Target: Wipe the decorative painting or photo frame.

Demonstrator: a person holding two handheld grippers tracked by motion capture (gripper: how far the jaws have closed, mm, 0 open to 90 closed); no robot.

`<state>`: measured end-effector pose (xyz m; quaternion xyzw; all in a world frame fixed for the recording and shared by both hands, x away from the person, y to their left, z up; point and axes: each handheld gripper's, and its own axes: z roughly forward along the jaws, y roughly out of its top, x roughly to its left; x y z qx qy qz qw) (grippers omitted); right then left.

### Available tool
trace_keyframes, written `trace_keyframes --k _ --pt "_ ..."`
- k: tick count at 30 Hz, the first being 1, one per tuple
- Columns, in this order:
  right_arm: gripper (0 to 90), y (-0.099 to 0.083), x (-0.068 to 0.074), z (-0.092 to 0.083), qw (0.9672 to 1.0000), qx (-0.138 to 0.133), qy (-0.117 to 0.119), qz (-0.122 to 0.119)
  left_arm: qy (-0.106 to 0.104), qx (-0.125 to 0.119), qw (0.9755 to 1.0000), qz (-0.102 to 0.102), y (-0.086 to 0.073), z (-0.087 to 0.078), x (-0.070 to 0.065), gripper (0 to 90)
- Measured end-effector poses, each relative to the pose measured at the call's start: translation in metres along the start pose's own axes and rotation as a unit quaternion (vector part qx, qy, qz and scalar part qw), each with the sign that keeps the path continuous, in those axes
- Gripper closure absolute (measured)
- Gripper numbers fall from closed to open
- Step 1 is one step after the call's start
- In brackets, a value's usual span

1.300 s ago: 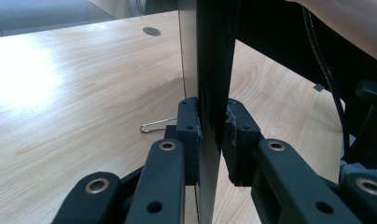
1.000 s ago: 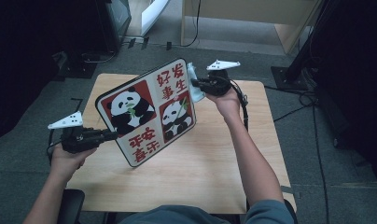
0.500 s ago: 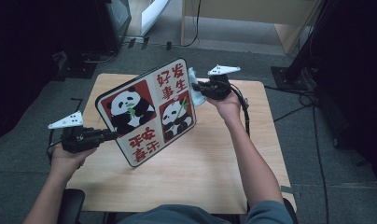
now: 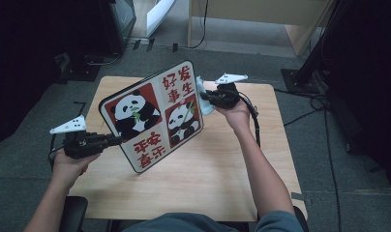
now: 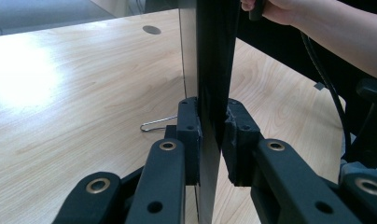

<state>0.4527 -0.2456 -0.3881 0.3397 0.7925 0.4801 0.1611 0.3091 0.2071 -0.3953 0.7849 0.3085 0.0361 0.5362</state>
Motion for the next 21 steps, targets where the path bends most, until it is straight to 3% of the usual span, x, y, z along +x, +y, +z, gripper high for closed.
trace_keyframes --k 3,21 --pt "80.7 -0.004 0.001 0.0 0.9999 -0.011 0.001 0.003 0.0 0.0 1.0 0.0 0.001 0.0 0.0 78.9" --pt "80.7 -0.026 -0.004 0.006 0.9998 0.006 0.008 0.018 -0.001 0.004 1.0 -0.002 0.002 0.001 0.001 79.2"
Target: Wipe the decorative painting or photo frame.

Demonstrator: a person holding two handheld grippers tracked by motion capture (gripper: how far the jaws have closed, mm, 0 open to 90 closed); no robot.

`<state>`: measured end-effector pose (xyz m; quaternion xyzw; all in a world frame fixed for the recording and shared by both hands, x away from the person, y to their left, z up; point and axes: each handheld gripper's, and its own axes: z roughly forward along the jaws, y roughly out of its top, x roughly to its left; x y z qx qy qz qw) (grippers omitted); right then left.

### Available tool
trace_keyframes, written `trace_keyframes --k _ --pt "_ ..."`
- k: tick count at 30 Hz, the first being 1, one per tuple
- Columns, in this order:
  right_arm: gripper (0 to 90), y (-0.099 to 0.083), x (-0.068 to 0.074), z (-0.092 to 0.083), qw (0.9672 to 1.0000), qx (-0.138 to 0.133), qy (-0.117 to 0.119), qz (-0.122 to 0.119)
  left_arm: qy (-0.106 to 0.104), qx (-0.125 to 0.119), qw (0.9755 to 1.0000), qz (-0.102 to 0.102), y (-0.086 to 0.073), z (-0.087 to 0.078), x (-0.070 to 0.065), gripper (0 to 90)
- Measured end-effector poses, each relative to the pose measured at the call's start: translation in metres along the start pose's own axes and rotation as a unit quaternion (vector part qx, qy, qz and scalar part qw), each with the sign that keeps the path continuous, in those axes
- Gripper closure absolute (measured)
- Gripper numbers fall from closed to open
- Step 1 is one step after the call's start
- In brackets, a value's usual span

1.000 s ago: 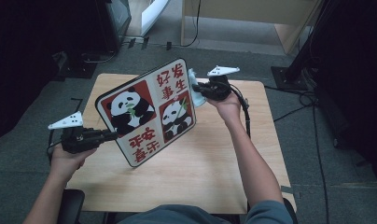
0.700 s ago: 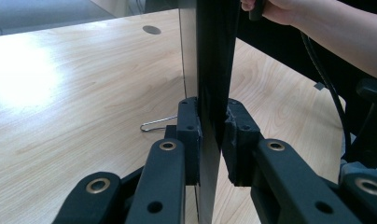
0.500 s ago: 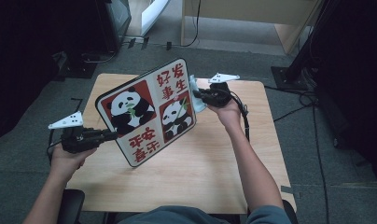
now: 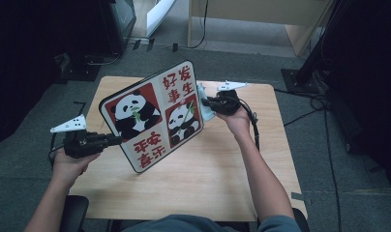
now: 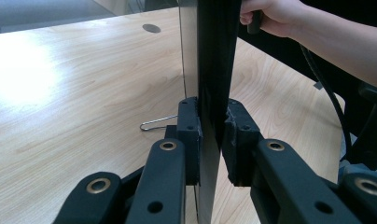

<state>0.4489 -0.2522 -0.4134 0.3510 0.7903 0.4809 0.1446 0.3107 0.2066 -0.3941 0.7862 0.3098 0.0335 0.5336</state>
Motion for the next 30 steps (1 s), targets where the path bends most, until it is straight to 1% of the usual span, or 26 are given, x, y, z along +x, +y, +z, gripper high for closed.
trace_keyframes --k 6,16,18,20,23,25,30 --pt "80.7 -0.002 -0.001 0.002 1.0 0.0 0.002 -0.001 0.002 0.0 1.0 0.001 0.0 0.0 -0.001 79.0" --pt "80.7 -0.004 0.0 0.003 1.0 0.0 -0.003 -0.002 0.002 -0.001 1.0 0.002 -0.001 0.0 -0.001 78.8" --pt "80.7 -0.005 0.001 0.003 1.0 0.001 -0.004 0.003 0.002 -0.002 1.0 0.002 -0.001 0.0 0.0 78.8" --pt "80.7 -0.008 0.0 0.003 1.0 0.0 -0.003 -0.001 0.002 -0.002 1.0 0.002 -0.001 0.0 -0.001 78.8" --pt "80.7 -0.013 0.001 0.004 1.0 0.007 -0.005 0.005 0.003 -0.002 1.0 0.002 -0.001 0.0 -0.001 78.8" --pt "80.7 -0.016 0.0 0.005 1.0 0.008 -0.004 0.004 0.003 -0.002 1.0 0.002 -0.001 0.0 -0.001 78.8" --pt "80.7 -0.018 0.001 0.005 0.9998 0.014 -0.005 0.01 0.004 -0.002 1.0 0.003 -0.001 0.0 -0.001 78.7"
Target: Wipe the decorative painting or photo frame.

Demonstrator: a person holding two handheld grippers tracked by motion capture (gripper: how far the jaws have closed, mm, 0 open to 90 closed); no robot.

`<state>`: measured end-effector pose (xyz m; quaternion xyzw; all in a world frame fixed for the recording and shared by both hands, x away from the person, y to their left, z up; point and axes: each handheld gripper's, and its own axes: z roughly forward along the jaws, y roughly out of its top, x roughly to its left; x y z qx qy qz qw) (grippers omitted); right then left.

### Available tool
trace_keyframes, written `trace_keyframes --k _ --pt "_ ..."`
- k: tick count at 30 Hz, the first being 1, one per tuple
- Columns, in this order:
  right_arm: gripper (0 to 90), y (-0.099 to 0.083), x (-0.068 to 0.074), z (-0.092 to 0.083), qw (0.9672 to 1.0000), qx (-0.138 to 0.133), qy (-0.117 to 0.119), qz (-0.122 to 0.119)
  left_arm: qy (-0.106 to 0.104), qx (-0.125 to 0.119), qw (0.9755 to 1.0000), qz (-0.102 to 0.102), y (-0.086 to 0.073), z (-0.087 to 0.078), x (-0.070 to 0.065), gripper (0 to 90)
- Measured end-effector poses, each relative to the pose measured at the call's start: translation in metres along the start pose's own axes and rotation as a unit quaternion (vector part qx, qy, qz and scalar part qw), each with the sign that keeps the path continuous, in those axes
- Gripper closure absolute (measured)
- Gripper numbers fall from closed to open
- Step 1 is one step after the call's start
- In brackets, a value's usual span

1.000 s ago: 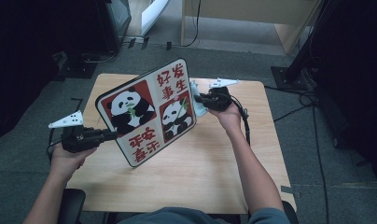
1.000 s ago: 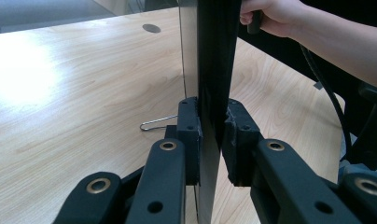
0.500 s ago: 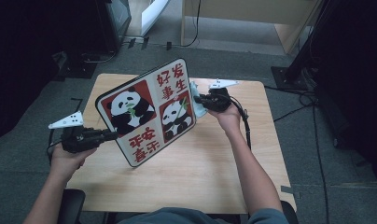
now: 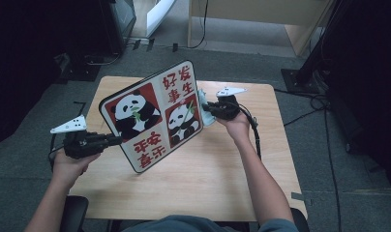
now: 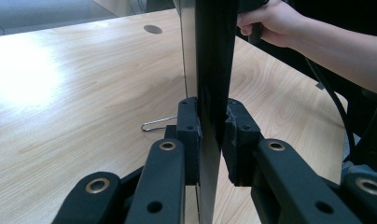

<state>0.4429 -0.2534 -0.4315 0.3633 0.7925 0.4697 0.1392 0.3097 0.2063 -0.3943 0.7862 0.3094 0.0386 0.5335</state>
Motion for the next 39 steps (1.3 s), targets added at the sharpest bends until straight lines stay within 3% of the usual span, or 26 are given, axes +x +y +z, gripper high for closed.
trace_keyframes --k 39 --pt "80.6 -0.05 0.009 0.009 0.9995 0.0 -0.027 0.018 0.003 -0.001 1.0 0.001 0.0 0.0 0.0 78.3"
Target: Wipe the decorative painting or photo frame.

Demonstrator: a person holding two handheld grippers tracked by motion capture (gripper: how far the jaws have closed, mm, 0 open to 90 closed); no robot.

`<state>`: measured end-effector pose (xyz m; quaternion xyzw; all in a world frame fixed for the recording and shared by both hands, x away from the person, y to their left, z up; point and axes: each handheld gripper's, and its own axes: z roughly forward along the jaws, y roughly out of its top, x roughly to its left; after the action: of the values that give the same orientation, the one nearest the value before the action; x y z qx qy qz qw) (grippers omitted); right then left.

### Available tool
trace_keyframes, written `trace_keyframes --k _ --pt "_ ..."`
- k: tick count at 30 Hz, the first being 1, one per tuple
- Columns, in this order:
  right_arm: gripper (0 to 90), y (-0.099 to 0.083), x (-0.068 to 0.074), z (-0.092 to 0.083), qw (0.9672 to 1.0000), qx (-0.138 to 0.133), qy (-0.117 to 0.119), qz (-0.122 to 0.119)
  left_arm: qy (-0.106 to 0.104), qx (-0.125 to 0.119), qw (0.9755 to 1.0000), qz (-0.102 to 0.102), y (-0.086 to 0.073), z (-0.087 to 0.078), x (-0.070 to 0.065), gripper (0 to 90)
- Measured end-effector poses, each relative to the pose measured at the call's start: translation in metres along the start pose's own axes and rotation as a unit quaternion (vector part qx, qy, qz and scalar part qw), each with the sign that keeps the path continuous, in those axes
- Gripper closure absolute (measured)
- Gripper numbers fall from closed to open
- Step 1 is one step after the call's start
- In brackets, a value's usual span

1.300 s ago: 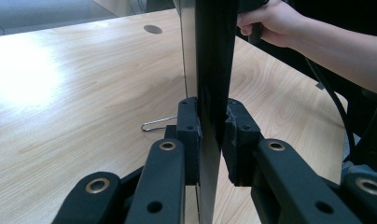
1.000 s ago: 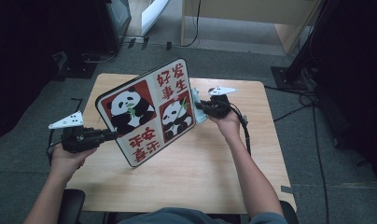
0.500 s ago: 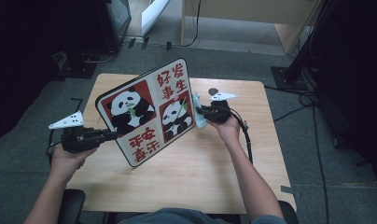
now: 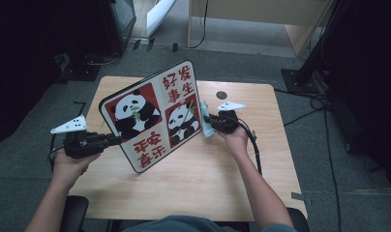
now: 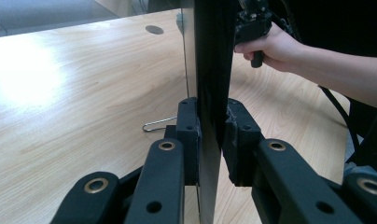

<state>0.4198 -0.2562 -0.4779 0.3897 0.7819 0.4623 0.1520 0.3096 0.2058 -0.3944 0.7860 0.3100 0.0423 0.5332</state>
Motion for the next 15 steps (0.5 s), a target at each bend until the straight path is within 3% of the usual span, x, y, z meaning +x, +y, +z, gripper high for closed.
trace_keyframes --k 10,15 --pt "80.6 -0.012 -0.001 0.003 0.9998 0.007 0.001 0.017 0.003 -0.001 1.0 0.0 0.0 0.0 0.0 77.9" --pt "80.6 -0.011 -0.002 0.001 0.9999 0.002 -0.009 0.013 0.004 0.001 1.0 0.004 0.0 -0.001 -0.002 76.4"
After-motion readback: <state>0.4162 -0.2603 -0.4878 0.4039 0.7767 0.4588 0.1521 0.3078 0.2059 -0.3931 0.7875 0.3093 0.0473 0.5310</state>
